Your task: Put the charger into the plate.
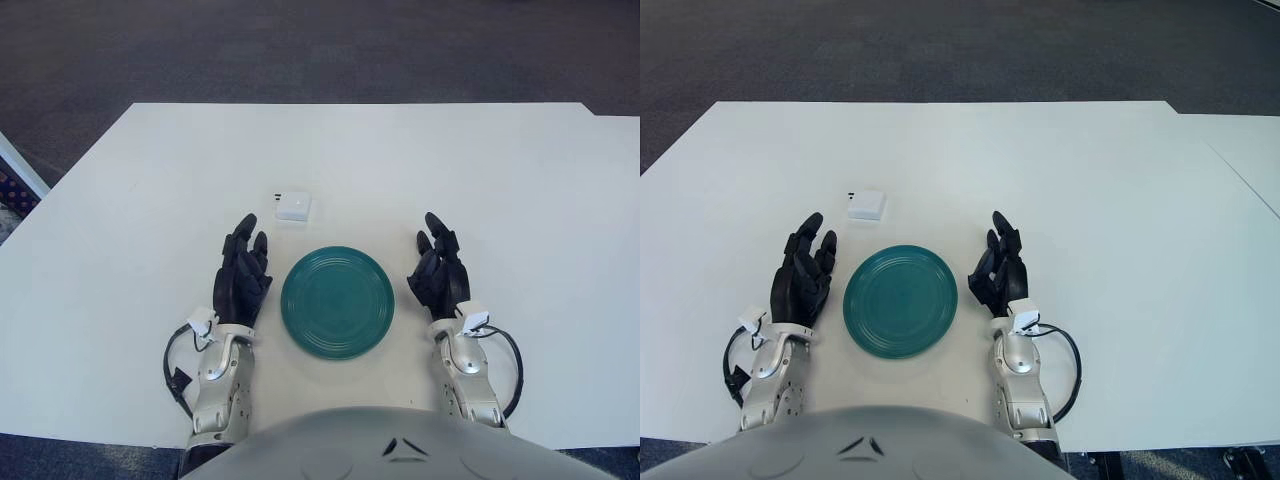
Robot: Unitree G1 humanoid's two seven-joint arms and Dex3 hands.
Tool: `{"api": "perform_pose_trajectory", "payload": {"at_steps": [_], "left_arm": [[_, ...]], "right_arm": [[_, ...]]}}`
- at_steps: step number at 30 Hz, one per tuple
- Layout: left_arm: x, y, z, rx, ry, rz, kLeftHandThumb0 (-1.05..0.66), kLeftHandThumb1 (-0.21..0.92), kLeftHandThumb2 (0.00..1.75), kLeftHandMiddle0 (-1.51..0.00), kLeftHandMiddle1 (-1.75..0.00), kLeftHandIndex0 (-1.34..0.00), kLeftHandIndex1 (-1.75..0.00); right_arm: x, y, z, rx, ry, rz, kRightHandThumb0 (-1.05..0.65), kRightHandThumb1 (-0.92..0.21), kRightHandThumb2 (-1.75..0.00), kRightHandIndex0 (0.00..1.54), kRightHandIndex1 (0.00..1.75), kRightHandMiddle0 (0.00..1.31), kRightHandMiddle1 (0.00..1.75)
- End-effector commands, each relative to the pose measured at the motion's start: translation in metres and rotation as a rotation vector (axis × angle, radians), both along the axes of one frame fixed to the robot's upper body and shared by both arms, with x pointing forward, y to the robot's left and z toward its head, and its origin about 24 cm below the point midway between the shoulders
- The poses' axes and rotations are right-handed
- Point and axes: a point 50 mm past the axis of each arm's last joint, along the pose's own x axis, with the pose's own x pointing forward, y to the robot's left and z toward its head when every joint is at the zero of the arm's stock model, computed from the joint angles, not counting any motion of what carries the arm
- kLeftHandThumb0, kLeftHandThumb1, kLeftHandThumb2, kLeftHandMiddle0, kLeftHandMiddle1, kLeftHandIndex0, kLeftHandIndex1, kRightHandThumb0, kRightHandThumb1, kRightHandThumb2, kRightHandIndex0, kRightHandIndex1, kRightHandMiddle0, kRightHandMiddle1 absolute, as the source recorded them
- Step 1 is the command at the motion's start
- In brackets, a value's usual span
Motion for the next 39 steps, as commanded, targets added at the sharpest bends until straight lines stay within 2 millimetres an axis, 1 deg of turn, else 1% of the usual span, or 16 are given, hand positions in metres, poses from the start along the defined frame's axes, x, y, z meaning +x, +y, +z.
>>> {"api": "perform_pose_trajectory", "payload": {"at_steps": [1, 3, 4, 5, 6, 7, 10, 13, 15, 17, 20, 21, 25, 31, 34, 39], "left_arm": [[0.003, 0.012, -0.005, 0.072, 0.052, 0.007, -1.05, 0.92, 0.86, -0.22, 0.00, 0.00, -0.61], [0.015, 0.025, 0.010, 0.171, 0.008, 0.021, -1.05, 0.92, 0.88, -0.19, 0.00, 0.00, -0.56], [0.027, 0.039, 0.024, 0.305, -0.036, 0.021, -1.05, 0.92, 0.89, -0.19, 0.00, 0.00, -0.55], [0.039, 0.048, 0.040, 0.452, -0.085, 0.020, -1.05, 0.92, 0.91, -0.16, 0.00, 0.00, -0.50], [0.046, 0.053, 0.050, 0.549, -0.116, 0.020, -1.05, 0.92, 0.93, -0.14, 0.00, 0.00, -0.46], [0.051, 0.056, 0.055, 0.606, -0.134, 0.022, -1.05, 0.92, 0.93, -0.14, 0.00, 0.00, -0.44], [0.073, 0.054, 0.098, 0.959, -0.277, -0.034, -1.05, 0.92, 0.96, -0.10, 0.00, 0.00, -0.38], [0.083, 0.059, 0.122, 1.250, -0.367, -0.052, -1.05, 0.92, 0.95, -0.06, 0.00, 0.00, -0.34], [0.086, 0.060, 0.130, 1.397, -0.402, -0.055, -1.05, 0.92, 0.93, -0.05, 0.00, 0.00, -0.33], [0.089, 0.062, 0.132, 1.459, -0.411, -0.057, -1.05, 0.92, 0.91, -0.04, 0.00, 0.00, -0.33], [0.105, 0.069, 0.143, 1.640, -0.444, -0.090, -1.05, 0.92, 0.87, -0.02, 0.00, 0.00, -0.31], [0.111, 0.070, 0.152, 1.702, -0.466, -0.097, -1.05, 0.92, 0.85, -0.01, 0.00, 0.00, -0.30], [0.127, 0.066, 0.178, 1.846, -0.510, -0.126, -1.05, 0.92, 0.77, 0.00, 0.00, 0.00, -0.25], [0.146, 0.058, 0.195, 1.983, -0.547, -0.229, -1.05, 0.92, 0.70, 0.00, 0.00, 0.00, -0.21], [0.154, 0.055, 0.196, 2.036, -0.568, -0.281, -1.05, 0.92, 0.68, 0.00, 0.00, 0.00, -0.19], [0.162, 0.054, 0.177, 2.085, -0.552, -0.415, -1.05, 0.92, 0.65, 0.00, 0.00, 0.00, -0.15]], "right_arm": [[-0.007, 0.007, -0.018, 0.038, 0.112, -0.011, -0.94, -0.92, -1.00, 0.13, 0.00, 0.00, 0.38], [-0.005, 0.007, -0.019, 0.040, 0.108, -0.013, -0.94, -0.92, -0.99, 0.13, 0.00, 0.00, 0.38], [-0.005, 0.007, -0.019, 0.040, 0.102, -0.010, -0.94, -0.92, -0.99, 0.13, 0.00, 0.00, 0.38], [-0.005, 0.008, -0.019, 0.041, 0.095, -0.005, -0.94, -0.92, -0.98, 0.12, 0.00, 0.00, 0.36], [-0.004, 0.008, -0.019, 0.042, 0.091, -0.001, -0.94, -0.92, -0.98, 0.11, 0.00, 0.00, 0.34], [-0.004, 0.009, -0.019, 0.043, 0.089, 0.002, -0.94, -0.92, -0.97, 0.10, 0.00, 0.00, 0.33], [-0.002, 0.012, -0.020, 0.060, 0.084, 0.023, -0.94, -0.92, -0.96, 0.08, 0.00, 0.00, 0.28], [0.000, 0.013, -0.022, 0.074, 0.087, 0.025, -0.94, -0.92, -0.94, 0.06, 0.00, 0.00, 0.25], [0.001, 0.012, -0.023, 0.077, 0.095, 0.021, -0.94, -0.92, -0.93, 0.06, 0.00, 0.00, 0.23], [0.002, 0.012, -0.024, 0.078, 0.100, 0.020, -0.94, -0.92, -0.93, 0.06, 0.00, 0.00, 0.22], [0.003, 0.012, -0.027, 0.079, 0.112, 0.011, -0.94, -0.92, -0.93, 0.05, 0.00, 0.00, 0.22], [0.003, 0.012, -0.028, 0.079, 0.116, 0.008, -0.94, -0.92, -0.93, 0.05, 0.00, 0.00, 0.22], [0.003, 0.012, -0.032, 0.078, 0.126, 0.006, -0.93, -0.92, -0.93, 0.05, 0.00, 0.00, 0.22], [0.006, 0.011, -0.036, 0.089, 0.134, -0.004, -0.92, -0.92, -0.94, 0.07, 0.01, 0.00, 0.23], [0.007, 0.011, -0.038, 0.089, 0.132, -0.007, -0.91, -0.92, -0.95, 0.07, 0.01, 0.00, 0.23], [0.008, 0.014, -0.039, 0.073, 0.131, -0.006, -0.90, -0.92, -0.98, 0.07, 0.00, 0.00, 0.23]]}}
